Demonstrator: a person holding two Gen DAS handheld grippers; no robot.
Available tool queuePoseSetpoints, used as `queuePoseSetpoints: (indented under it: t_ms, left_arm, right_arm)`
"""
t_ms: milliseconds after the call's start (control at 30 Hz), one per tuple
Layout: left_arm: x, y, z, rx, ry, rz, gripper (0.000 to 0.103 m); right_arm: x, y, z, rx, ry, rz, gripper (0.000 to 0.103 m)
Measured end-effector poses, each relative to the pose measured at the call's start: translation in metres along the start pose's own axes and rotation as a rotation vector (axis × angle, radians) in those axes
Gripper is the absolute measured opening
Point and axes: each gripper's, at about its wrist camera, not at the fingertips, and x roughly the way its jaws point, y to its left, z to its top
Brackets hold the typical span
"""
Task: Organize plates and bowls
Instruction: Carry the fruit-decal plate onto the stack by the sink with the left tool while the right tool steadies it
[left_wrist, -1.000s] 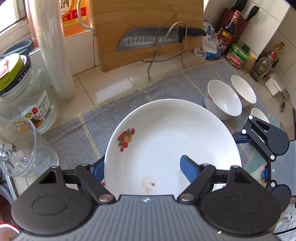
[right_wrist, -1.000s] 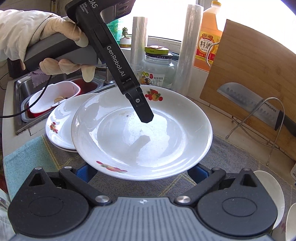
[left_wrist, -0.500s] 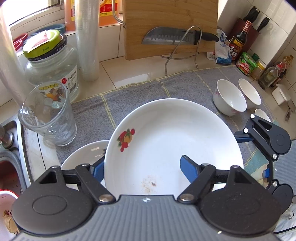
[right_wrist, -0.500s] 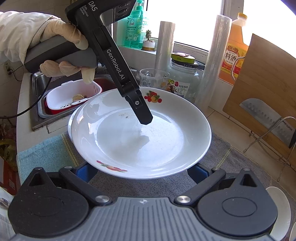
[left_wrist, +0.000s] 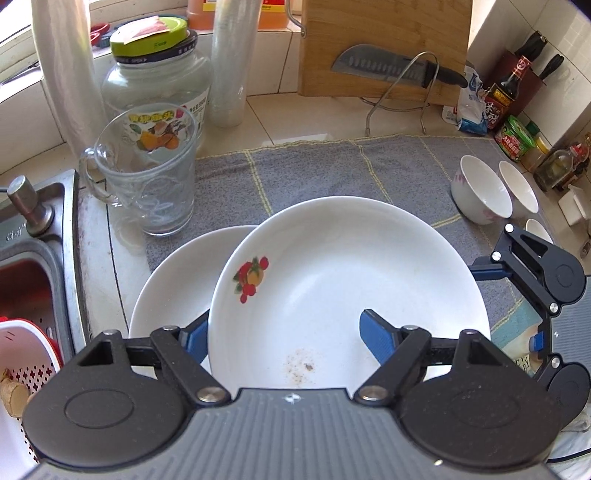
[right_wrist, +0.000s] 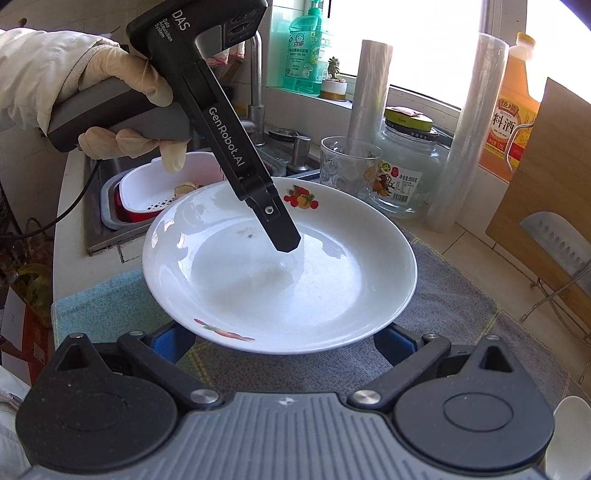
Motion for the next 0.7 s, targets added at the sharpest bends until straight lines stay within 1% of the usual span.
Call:
queuePoseSetpoints:
  t_ms: [200,700]
  left_arm:
    - [0.006,0.009,-0.009,-0.035,0.015,-0.001,0.08]
    - [0.008,0.022,-0.021,-0.084,0.031,0.014,0.08]
  right_arm:
    - [0.008,0.002,-0.001,-0.01,0.023,0.018,0.103]
    - [0.018,0.003,0.004,-0.036,0.023,0.051,0.103]
